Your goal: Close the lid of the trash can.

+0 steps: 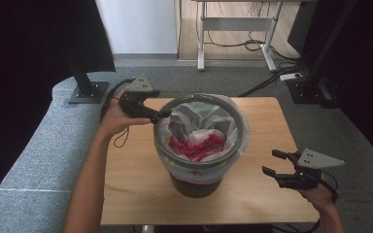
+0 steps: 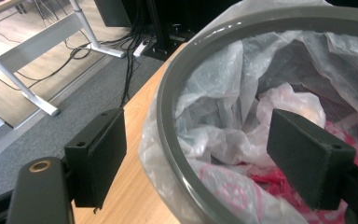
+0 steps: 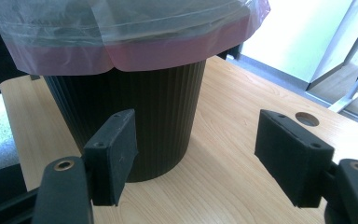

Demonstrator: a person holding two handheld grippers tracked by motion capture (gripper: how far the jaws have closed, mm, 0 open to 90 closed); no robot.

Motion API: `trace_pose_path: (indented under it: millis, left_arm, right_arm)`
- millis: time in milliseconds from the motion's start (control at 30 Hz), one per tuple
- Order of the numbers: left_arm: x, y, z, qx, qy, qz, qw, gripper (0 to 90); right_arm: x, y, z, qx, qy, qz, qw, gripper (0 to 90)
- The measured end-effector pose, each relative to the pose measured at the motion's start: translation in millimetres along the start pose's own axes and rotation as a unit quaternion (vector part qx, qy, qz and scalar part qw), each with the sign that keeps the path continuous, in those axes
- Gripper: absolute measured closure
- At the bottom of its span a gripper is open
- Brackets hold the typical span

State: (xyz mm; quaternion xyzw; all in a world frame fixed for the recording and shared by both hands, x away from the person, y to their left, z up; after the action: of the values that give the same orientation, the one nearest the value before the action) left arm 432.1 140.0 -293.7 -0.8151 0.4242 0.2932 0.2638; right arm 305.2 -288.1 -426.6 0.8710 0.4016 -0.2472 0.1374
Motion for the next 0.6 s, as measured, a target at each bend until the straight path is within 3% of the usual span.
trace_pose_path:
  millis: [600]
  left_arm:
    - [-22.2,10.4,46.3,-0.012,0.017,0.005,0.9998,20.6]
  right_arm:
    - [-0.3,-0.8,-4.4,-0.002,-0.002,-0.001,1.0000,29.3]
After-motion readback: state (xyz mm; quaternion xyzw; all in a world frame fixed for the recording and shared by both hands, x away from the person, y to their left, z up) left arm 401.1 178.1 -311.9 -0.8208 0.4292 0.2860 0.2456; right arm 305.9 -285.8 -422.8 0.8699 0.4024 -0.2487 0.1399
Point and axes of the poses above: each handheld gripper's, and its own axes: x roughly forward along the jaws, z roughly out of its underside, y roughly to its right, the point moved 4 cm from there along x, roughly forward along the jaws, and after that the axes turned 13 degrees about -y, right-handed, at the moved point
